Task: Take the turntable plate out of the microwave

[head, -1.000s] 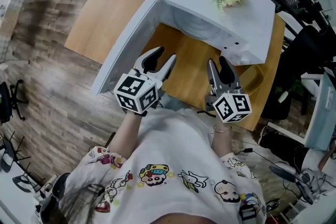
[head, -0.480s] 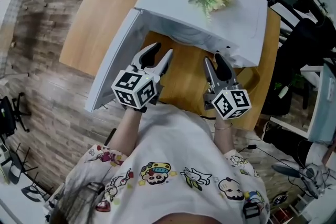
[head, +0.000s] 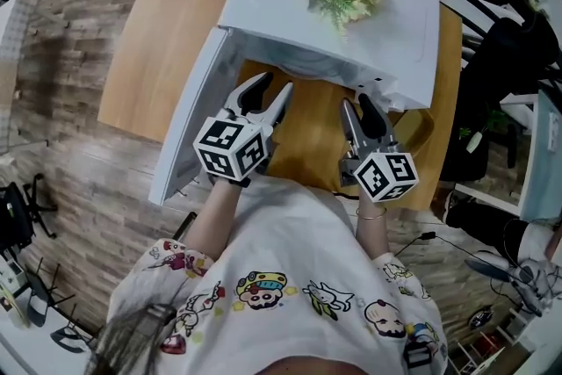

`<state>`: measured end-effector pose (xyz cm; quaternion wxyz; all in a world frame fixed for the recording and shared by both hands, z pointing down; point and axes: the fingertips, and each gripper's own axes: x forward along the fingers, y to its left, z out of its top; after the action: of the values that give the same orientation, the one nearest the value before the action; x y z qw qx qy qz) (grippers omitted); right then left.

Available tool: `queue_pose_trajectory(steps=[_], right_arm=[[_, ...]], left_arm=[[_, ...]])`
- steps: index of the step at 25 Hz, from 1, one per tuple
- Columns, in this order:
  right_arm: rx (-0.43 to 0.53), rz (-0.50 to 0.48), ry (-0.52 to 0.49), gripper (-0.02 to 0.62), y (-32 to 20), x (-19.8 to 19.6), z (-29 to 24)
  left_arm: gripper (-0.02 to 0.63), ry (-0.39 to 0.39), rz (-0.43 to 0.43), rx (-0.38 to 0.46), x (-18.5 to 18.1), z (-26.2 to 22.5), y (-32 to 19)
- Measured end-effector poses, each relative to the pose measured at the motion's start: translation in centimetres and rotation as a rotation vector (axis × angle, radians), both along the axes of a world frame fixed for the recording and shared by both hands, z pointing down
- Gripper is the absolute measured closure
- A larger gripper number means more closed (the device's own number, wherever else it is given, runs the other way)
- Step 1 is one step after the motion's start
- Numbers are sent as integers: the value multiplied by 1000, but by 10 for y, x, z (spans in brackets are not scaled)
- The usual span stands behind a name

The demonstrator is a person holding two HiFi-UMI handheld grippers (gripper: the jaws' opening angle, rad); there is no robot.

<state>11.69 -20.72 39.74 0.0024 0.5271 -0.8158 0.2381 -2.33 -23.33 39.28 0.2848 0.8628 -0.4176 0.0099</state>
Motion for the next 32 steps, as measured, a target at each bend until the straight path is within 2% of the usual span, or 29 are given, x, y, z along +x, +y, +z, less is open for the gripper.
queue_pose_trajectory(steps=[11,19,26,32], right_arm=[[-48,54,-36,420,-3,-2,21],[-103,80,-69,428,0,-4,49],[-148,78,-106,433,0,-12,74],[-175,69,-126,436,-4,-20,92]], left_arm=[[434,26,40,-57,7,28,-5],[434,2,37,-75,11,52,-9],[436,52,18,-145,12,80,-12],[436,129,-2,-248,13,108,-13]])
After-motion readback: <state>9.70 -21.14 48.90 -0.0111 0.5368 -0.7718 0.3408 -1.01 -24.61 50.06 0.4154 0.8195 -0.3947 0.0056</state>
